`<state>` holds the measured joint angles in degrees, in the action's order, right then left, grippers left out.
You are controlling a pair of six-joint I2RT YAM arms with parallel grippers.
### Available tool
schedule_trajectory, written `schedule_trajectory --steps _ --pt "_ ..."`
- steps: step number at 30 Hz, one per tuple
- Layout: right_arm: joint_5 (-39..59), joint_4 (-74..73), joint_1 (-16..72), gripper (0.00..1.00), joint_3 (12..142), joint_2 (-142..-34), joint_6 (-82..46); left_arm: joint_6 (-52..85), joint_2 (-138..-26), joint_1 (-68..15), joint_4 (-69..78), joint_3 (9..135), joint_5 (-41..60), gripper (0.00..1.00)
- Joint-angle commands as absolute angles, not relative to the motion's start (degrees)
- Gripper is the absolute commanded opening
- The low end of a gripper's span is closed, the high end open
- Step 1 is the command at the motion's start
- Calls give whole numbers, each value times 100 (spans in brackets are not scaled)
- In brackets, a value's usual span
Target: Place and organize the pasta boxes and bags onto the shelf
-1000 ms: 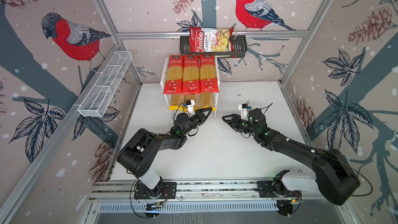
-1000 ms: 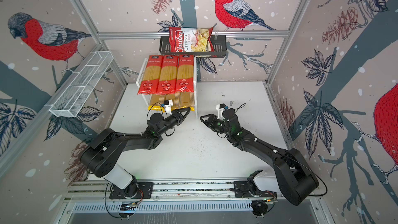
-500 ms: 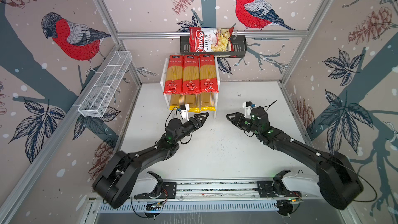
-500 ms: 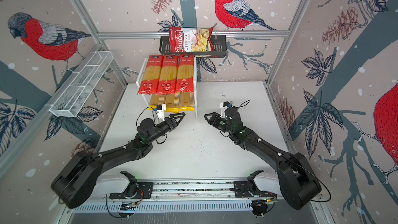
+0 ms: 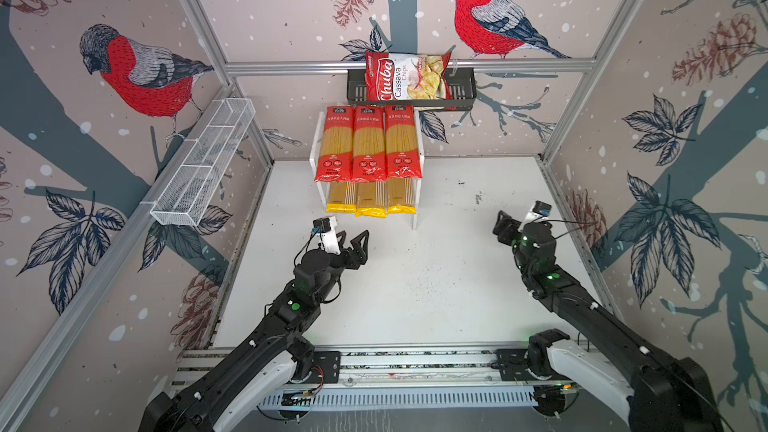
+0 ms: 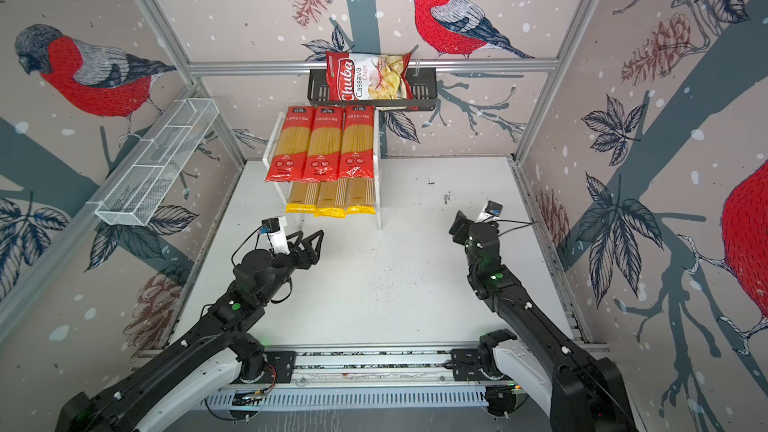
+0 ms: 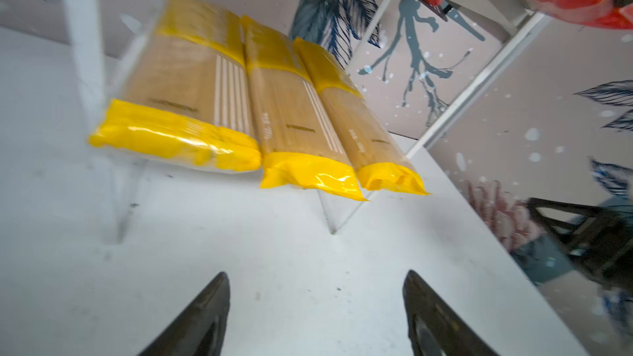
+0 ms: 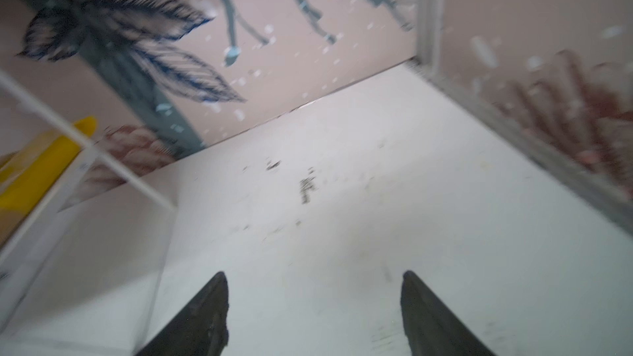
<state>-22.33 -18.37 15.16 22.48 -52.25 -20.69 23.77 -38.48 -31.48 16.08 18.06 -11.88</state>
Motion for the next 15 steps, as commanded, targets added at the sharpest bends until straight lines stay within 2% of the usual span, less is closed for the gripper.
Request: schedule_trajectory --steps 1,6,10,15 --pt "-2831 -2782 1083 77 1842 -5097 -1641 1205 -3652 -3133 2098 1571 -2608 80" --pt "-3436 -3805 930 76 1459 -5684 -1765 226 -3693 -3033 3179 1133 -3706 83" --pt "-4108 -4883 923 76 1239 -6456 -1423 -212 -4449 -2553 4781 604 -4372 85" --pt "-4119 -6256 835 77 978 -7151 -1122 134 -5598 -1744 6249 290 -3553 86"
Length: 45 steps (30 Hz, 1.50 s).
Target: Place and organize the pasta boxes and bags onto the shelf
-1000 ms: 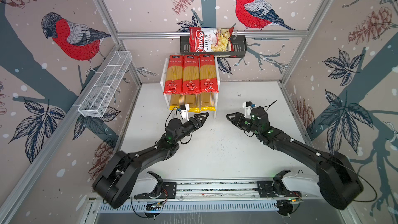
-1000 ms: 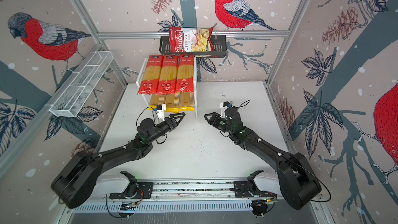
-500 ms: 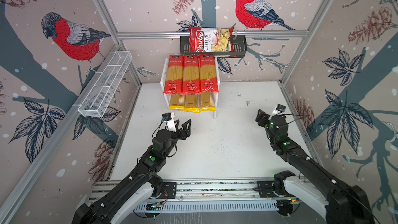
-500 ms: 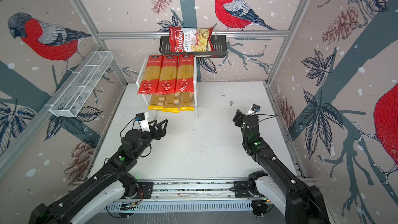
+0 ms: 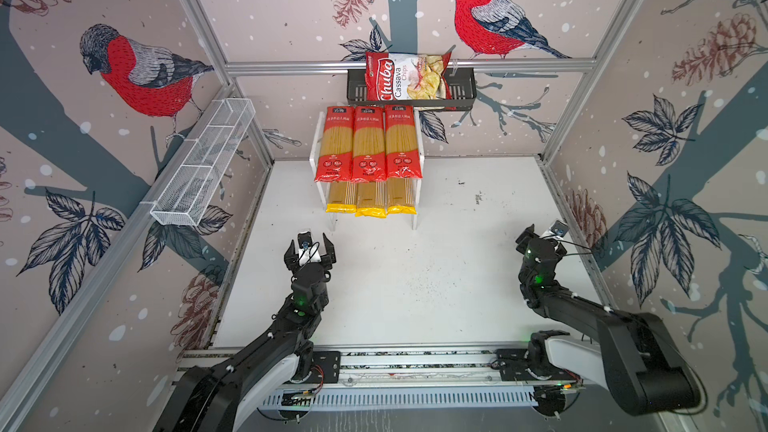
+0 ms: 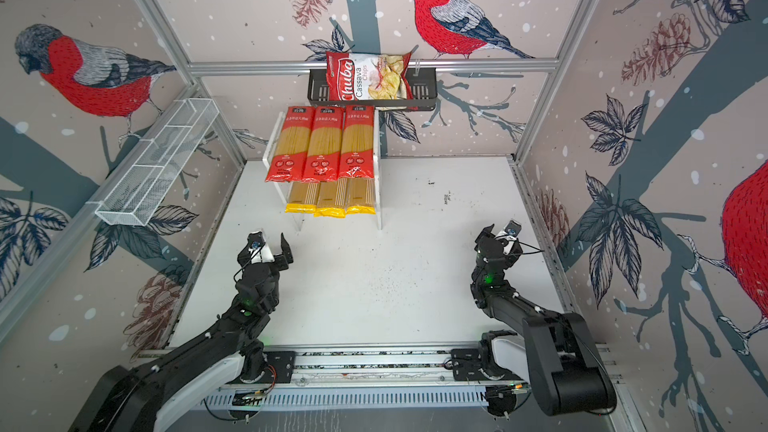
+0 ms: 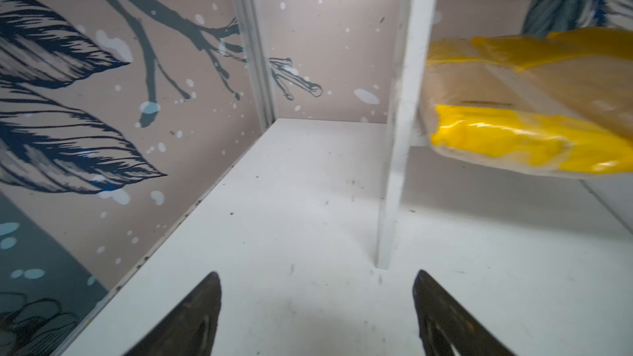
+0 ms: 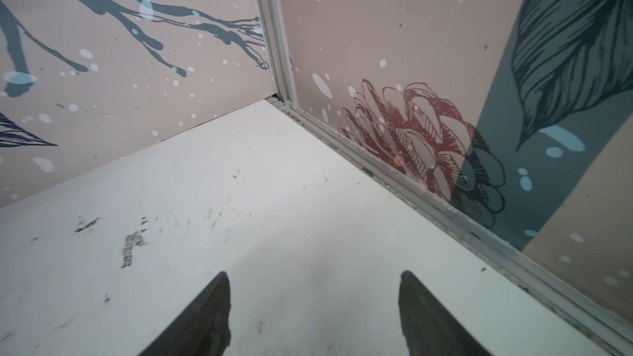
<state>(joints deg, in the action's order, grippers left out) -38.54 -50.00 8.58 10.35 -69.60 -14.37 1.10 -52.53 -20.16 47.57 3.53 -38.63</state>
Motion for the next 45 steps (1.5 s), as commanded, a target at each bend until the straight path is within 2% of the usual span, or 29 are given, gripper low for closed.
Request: schedule_trajectory --steps 1,5,6,9,13,16,17,18,20,24,26,28,45 --pt "-4067 -6459 827 77 967 -7471 -1002 233 -5883 -1604 6440 266 -3346 86" --pt "-3894 -7954 814 78 783 -8289 -651 369 -7131 -1158 7775 128 -2835 89" --pt "-3810 -7952 824 78 806 -8306 -598 300 -7291 -1118 8140 93 -2790 91" --pt "-3553 -7029 773 79 1058 -8111 -759 70 -7326 -931 7507 444 -2440 92" --pt "-3148 -6868 594 82 1197 -8202 -806 134 -8355 -463 8547 474 -1908 93" --pt "-2222 -7154 351 96 1029 -8314 -774 24 -9006 -455 9518 330 -1778 92" --pt "-2185 -8057 242 100 836 -8654 -794 24 -9074 -456 9599 332 -1780 92" --pt "-2096 -8790 179 99 606 -8898 -733 58 -9083 -448 9539 376 -1872 92" --pt "-2160 -7335 190 99 945 -8436 -939 163 -8971 -452 9035 591 -2080 93" --pt "-2450 -7696 368 100 1062 -8757 -699 262 -8956 -422 7713 1250 -2279 99" --pt "-2398 -6986 338 99 1234 -8557 -831 255 -8960 -422 7842 1184 -2254 99" --pt "-2349 -7294 310 99 1161 -8640 -775 257 -8955 -417 7840 1179 -2248 99" --pt "-2338 -7119 308 99 1204 -8587 -807 220 -8958 -430 7806 1212 -2252 99"
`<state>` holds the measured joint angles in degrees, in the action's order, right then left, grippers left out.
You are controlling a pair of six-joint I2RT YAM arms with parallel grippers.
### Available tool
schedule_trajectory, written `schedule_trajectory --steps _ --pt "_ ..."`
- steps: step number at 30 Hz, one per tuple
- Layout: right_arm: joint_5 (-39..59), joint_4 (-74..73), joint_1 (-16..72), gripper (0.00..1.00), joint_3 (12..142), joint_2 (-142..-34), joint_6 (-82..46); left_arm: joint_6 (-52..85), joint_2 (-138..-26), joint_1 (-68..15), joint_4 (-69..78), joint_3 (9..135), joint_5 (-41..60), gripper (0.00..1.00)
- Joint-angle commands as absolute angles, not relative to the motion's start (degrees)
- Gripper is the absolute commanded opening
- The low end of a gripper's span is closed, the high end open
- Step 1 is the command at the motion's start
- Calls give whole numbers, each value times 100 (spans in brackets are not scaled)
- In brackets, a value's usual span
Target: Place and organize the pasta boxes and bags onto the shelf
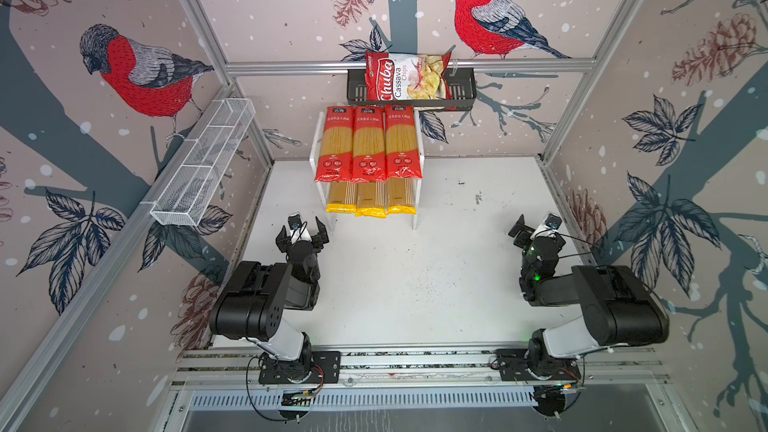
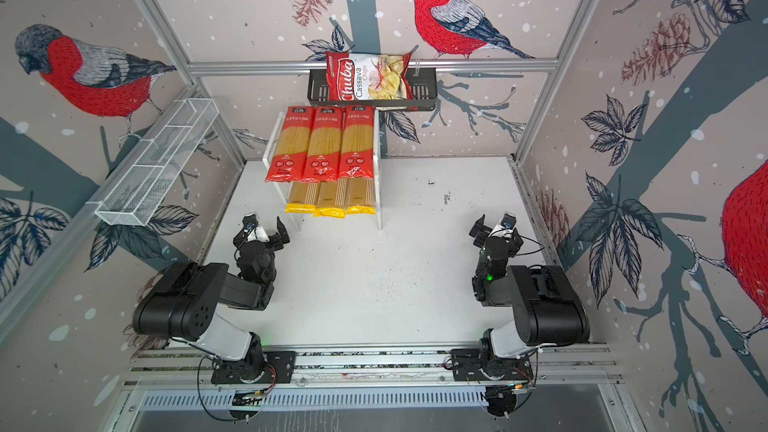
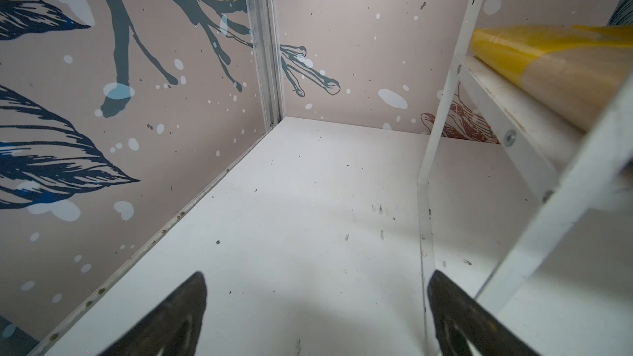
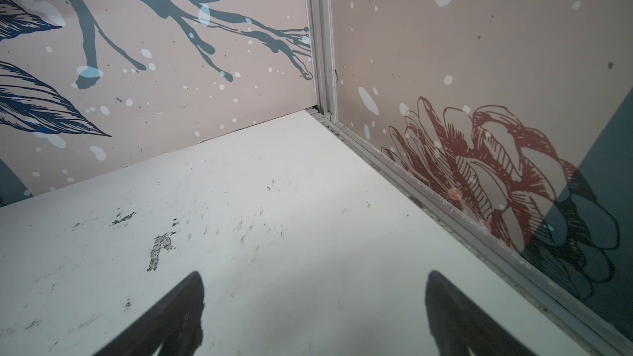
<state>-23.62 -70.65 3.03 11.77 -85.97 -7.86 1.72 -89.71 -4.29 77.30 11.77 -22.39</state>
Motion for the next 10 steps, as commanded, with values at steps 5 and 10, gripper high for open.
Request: schedule_trajectory --steps 5,10 --pt "-2338 -7119 312 100 1204 -8583 -806 15 -9009 -500 7862 1213 -2052 99" --pt "-2333 -7119 305 100 1204 -8587 -803 22 -8991 -501 7919 1179 -2051 99"
